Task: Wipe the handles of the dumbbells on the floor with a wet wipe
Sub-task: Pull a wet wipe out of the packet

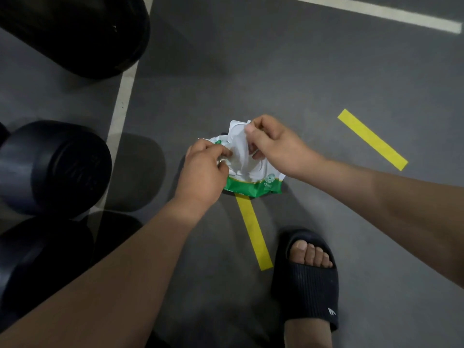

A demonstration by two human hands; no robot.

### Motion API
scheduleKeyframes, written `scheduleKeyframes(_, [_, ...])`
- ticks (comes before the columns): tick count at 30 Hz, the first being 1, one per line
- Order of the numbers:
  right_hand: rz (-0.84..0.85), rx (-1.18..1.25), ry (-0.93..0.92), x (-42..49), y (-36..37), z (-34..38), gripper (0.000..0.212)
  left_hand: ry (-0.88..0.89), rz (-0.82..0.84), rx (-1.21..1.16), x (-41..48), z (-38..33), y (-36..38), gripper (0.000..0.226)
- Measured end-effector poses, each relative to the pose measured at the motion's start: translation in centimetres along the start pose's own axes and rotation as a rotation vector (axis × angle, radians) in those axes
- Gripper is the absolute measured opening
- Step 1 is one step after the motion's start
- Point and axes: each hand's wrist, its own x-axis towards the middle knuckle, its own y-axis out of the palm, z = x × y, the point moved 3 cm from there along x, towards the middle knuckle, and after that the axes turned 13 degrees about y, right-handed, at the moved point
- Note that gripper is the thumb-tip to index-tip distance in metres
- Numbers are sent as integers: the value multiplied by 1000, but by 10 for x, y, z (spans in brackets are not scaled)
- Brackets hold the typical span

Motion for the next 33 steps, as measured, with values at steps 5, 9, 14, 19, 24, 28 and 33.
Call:
scheduleKeyframes(5, [-135, -509, -169, -1, 1, 2, 23, -7, -9, 7, -1, -1, 0, 26])
scheduleKeyframes(9, [-93, -356, -284, -6, -2, 8, 3, -12, -15, 16, -1, -1, 2, 26])
scheduleKeyframes(14, [-99, 16, -254, -5, -17, 19, 15, -38, 7, 41, 3, -1, 4, 23])
scheduleKeyframes(19, [-79, 391, -174, -8, -26, 38, 14, -59, 18, 68, 4, -3, 6, 23])
scheduleKeyframes(24, [-86, 636, -190, -10, -48, 70, 9, -77, 33, 73, 5, -7, 6, 24])
scheduleKeyframes(28, [-50, 719, -179, -12, -61, 91, 8, -91, 82, 0, 7, -11, -2, 27])
scheduleKeyframes(33, [69, 664, -71, -19, -40, 84, 9, -299, -155, -389, 9, -31, -42, 52])
